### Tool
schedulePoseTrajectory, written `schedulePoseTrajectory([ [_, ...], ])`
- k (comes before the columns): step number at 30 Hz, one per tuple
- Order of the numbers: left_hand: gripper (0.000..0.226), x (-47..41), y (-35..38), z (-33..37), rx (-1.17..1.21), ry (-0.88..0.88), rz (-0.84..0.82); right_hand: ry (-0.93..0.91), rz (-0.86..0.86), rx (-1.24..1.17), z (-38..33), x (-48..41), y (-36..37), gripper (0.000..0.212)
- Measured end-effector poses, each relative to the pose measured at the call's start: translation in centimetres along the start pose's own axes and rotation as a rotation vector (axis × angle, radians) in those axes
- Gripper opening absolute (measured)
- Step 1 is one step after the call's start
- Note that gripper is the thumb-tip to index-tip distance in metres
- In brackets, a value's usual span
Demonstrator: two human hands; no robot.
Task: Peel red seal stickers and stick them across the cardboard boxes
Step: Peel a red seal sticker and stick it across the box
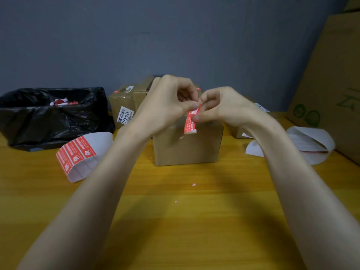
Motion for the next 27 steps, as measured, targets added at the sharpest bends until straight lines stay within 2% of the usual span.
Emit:
schedulePoseTrajectory([
  [3, 0.015, 0.0, -0.2, 1.1, -0.009, 0.056, 0.013, 0.035, -0.02, -0.162, 0.8, -0.1, 0.0, 0.015],
  [7, 0.011, 0.0, -0.9, 2.1, 0.061, 0.091, 0.06, 0.094, 0.076, -0.175, 2.3, -0.5, -0.8, 0.047],
  [8, 0.009, -0.1, -1.5, 2.2, 0.102, 0.092, 0.094, 0.101, 0.072, -0.158, 2.4, -0.4, -0.8, 0.045],
  [13, 0.02, -0.1, -3.1, 0.3, 0.26, -0.008, 0.179, 0.028, -0.006, -0.042, 1.5, -0.2, 0.0, 0.007],
  [15, 0.022, 0.2, -2.8, -0.8, 0.277, -0.064, 0.188, 0.024, -0.017, -0.083, 1.3, -0.3, 0.3, 0.011],
  [18, 0.027, 0.4, -2.4, -2.1, 0.334, -0.129, 0.213, 0.106, -0.056, -0.386, 1.4, -0.1, 0.7, 0.017],
  [20, 0.025, 0.6, -2.1, -2.5, 0.386, -0.165, 0.22, 0.121, -0.081, -0.476, 1.2, 0.0, 0.7, 0.021],
  [22, 0.021, 0.9, -1.9, -2.7, 0.441, -0.203, 0.246, 0.106, -0.108, -0.412, 0.9, 0.2, 1.3, 0.02],
  [24, 0.013, 1.2, -1.9, -3.1, 0.494, -0.253, 0.278, 0.105, -0.069, -0.339, 1.0, 0.1, 1.4, 0.007],
  [27, 0.004, 1.7, -2.0, -4.2, 0.54, -0.324, 0.296, 0.14, 0.031, -0.352, 1.6, -0.2, 0.7, 0.015],
])
Point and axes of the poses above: each hand's wrist, its own x-axis away from the middle knuckle, its own y-axis out of the palm, z = x × y, the point moved 10 cm from there along -x, towards the middle knuckle, and after that the axes turned 7 degrees about y, right-handed, at the moved point
